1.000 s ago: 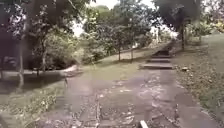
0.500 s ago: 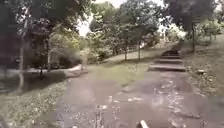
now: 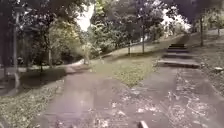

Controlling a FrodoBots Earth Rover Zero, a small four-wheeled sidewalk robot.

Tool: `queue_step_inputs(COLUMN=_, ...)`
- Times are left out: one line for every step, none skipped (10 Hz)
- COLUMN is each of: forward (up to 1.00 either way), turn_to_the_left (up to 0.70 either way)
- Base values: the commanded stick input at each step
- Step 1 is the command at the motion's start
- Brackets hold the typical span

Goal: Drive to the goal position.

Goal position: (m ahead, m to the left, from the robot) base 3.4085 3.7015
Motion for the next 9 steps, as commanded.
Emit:
queue_step_inputs(forward=0.85, turn_to_the_left=0.0)
queue_step_inputs(forward=0.85, turn_to_the_left=0.0)
queue_step_inputs(forward=0.85, turn_to_the_left=0.01)
queue_step_inputs(forward=0.85, turn_to_the_left=0.03)
queue_step_inputs(forward=0.85, turn_to_the_left=0.03)
queue_step_inputs(forward=0.85, turn_to_the_left=0.03)
queue_step_inputs(forward=0.85, turn_to_the_left=0.04)
queue_step_inputs(forward=0.85, turn_to_the_left=0.05)
queue_step_inputs(forward=0.85, turn_to_the_left=0.05)
